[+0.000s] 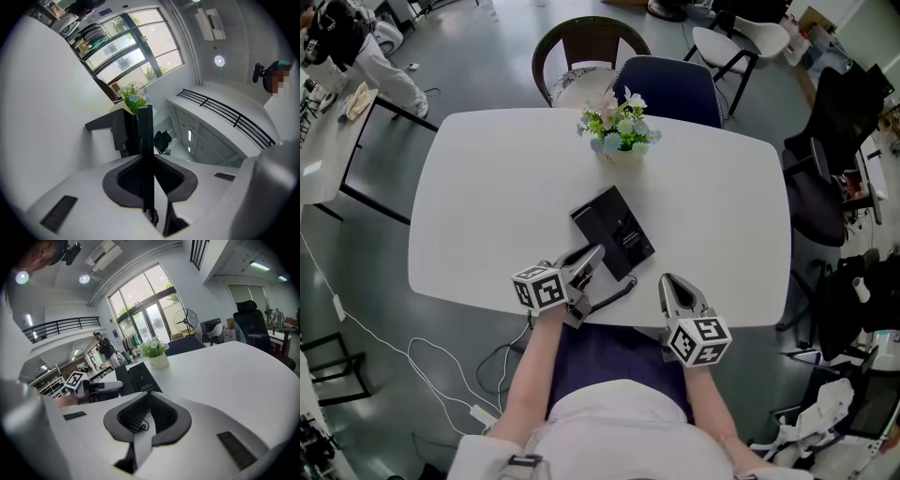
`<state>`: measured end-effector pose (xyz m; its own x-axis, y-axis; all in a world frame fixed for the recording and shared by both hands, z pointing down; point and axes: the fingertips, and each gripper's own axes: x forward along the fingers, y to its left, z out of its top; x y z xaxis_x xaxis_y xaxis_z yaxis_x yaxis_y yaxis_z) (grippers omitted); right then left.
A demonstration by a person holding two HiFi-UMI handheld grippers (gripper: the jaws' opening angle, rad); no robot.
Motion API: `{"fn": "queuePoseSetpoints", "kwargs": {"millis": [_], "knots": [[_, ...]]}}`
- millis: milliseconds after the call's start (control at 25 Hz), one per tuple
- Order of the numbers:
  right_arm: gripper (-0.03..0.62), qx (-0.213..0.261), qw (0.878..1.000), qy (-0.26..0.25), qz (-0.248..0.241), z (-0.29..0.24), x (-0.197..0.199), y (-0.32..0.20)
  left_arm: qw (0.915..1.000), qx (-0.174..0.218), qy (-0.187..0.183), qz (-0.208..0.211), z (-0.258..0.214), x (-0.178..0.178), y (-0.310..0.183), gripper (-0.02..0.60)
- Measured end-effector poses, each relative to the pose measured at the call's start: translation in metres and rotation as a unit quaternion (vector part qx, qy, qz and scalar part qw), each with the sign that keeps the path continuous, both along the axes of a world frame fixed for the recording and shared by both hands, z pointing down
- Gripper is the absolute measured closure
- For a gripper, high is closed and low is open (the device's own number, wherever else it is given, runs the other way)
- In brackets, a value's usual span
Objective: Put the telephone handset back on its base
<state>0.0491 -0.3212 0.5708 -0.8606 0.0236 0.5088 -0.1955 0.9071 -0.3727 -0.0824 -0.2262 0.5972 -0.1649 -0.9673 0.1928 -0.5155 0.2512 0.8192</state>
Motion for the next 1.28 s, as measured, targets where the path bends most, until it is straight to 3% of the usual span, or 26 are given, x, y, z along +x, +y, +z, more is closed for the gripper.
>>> {"fn": "queuePoseSetpoints", "kwargs": {"millis": [680,1280], "knots": [[0.554,-0.004,1.0,0.007,-0.003,0.004,-0.008,0.001,0.998,-0.005,0.059,-0.021,0.016,-0.007,0.001,0.503],[0.553,-0.003,1.0,0.009,0.003,0.006,-0.008,-0.002,0.9976,0.014,0.066,-0.018,0.021,-0.01,0.002,0.5]]}}
